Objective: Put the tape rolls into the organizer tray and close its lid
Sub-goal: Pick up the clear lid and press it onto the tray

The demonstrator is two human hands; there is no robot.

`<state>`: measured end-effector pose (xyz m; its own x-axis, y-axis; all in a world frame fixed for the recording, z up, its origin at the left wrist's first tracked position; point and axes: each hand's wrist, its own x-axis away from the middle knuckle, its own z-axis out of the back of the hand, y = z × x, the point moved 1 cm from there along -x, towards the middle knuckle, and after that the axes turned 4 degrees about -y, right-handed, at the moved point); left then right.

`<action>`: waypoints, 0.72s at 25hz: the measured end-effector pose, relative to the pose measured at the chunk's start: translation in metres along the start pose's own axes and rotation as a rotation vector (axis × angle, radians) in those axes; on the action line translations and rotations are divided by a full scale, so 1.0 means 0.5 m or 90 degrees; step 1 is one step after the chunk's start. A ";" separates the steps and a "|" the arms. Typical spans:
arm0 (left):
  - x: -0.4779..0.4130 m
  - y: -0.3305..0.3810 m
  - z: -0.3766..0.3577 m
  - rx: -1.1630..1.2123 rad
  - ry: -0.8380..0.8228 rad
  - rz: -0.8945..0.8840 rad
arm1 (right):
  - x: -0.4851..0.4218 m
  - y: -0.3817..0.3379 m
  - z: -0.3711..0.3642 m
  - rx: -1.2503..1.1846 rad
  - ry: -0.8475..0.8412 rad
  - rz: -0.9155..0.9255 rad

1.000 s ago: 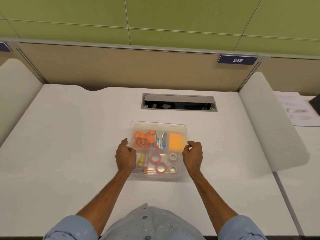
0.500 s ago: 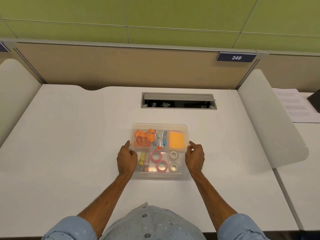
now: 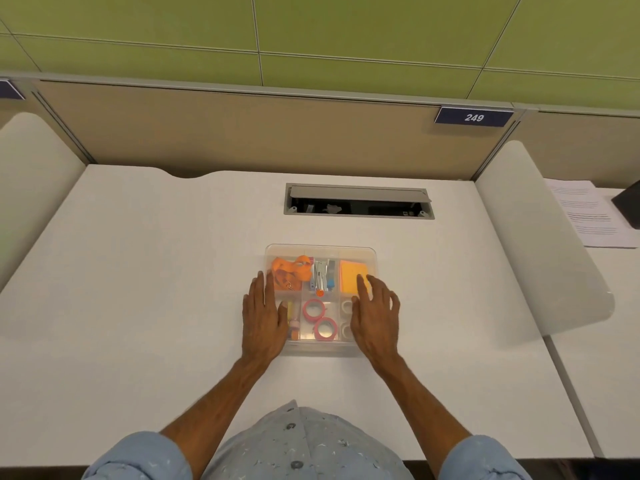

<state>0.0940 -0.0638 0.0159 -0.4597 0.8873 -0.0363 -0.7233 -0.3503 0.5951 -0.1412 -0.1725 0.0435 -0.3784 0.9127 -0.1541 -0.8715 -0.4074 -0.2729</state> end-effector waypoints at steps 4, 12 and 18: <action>0.010 -0.002 -0.023 -0.096 -0.003 -0.086 | 0.050 -0.014 -0.032 0.030 -0.047 0.019; 0.019 -0.004 -0.052 -0.166 -0.004 -0.062 | 0.051 -0.002 -0.048 0.002 -0.080 -0.061; 0.018 -0.008 -0.052 -0.146 -0.003 -0.056 | 0.048 0.009 -0.054 -0.069 -0.089 -0.080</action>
<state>0.0796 -0.0622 -0.0078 -0.3879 0.9186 -0.0761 -0.8589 -0.3302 0.3915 -0.1457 -0.1533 0.0128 -0.3145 0.9491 0.0182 -0.8790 -0.2839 -0.3831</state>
